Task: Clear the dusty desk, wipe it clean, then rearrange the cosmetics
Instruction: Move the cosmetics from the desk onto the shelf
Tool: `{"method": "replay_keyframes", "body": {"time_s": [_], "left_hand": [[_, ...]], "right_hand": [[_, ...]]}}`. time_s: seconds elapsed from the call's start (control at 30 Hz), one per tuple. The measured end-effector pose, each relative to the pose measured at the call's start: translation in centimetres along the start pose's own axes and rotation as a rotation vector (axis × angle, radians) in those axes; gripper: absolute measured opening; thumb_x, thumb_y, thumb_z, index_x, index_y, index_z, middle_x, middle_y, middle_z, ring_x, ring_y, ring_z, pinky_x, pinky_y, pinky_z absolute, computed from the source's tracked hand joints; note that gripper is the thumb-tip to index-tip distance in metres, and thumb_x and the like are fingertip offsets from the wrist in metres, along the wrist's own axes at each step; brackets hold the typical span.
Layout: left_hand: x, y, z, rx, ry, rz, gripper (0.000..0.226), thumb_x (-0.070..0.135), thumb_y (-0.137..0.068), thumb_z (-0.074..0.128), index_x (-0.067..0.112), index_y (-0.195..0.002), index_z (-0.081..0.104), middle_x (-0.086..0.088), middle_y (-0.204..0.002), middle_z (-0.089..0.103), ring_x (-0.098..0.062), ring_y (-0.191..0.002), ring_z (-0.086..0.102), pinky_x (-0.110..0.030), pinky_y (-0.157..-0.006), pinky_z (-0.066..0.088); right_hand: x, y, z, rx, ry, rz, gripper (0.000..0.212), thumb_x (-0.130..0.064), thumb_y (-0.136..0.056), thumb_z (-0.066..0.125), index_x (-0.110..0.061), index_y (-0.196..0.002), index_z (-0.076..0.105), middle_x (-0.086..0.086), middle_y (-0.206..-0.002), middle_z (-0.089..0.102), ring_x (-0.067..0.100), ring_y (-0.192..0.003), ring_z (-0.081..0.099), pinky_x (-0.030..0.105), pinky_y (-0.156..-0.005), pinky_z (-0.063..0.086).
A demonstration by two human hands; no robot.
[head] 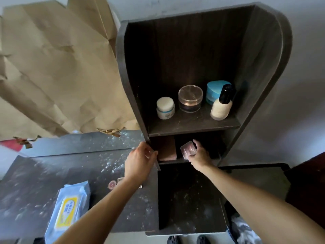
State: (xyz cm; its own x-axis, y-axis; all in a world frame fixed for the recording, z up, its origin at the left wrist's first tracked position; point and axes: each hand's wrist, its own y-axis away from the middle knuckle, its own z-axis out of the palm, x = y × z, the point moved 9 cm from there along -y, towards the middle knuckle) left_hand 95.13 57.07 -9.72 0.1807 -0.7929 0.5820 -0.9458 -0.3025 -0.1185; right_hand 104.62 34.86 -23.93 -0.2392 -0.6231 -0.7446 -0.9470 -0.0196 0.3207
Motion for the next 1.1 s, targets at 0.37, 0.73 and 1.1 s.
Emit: {"method": "replay_keyframes", "body": {"time_s": [0.37,0.73,1.1], "left_hand": [[-1.3,0.2,0.2,0.092,-0.119,-0.133,0.021,0.039,-0.092,0.053,0.018,-0.092,0.055,-0.003,-0.089,0.070,-0.030,-0.080,0.063,-0.037,-0.063,0.049],[-10.6,8.9,-2.0,0.038,-0.227,-0.387,0.013,0.032,-0.088,0.053,0.021,-0.087,0.058,0.003,-0.086,0.068,-0.025,-0.083,0.062,-0.032,-0.063,0.046],[-21.5,15.3,-3.9,-0.094,-0.274,-0.574,0.011,0.025,-0.086,0.051,0.015,-0.081,0.053,0.003,-0.083,0.062,-0.024,-0.081,0.058,-0.032,-0.061,0.043]], "right_hand": [[-0.4,-0.9,0.8,-0.037,0.505,-0.291,0.043,-0.045,-0.085,0.060,-0.034,-0.125,0.052,-0.001,-0.110,0.068,0.026,-0.104,0.061,0.037,-0.085,0.049],[-3.6,5.7,4.9,-0.166,0.553,-0.609,0.034,-0.049,-0.088,0.052,-0.032,-0.117,0.058,-0.008,-0.089,0.069,0.016,-0.087,0.065,0.028,-0.070,0.046],[-9.4,10.6,17.6,-0.430,0.665,-0.778,0.037,-0.039,-0.086,0.053,-0.023,-0.119,0.055,-0.004,-0.105,0.061,0.018,-0.102,0.057,0.029,-0.077,0.044]]}}
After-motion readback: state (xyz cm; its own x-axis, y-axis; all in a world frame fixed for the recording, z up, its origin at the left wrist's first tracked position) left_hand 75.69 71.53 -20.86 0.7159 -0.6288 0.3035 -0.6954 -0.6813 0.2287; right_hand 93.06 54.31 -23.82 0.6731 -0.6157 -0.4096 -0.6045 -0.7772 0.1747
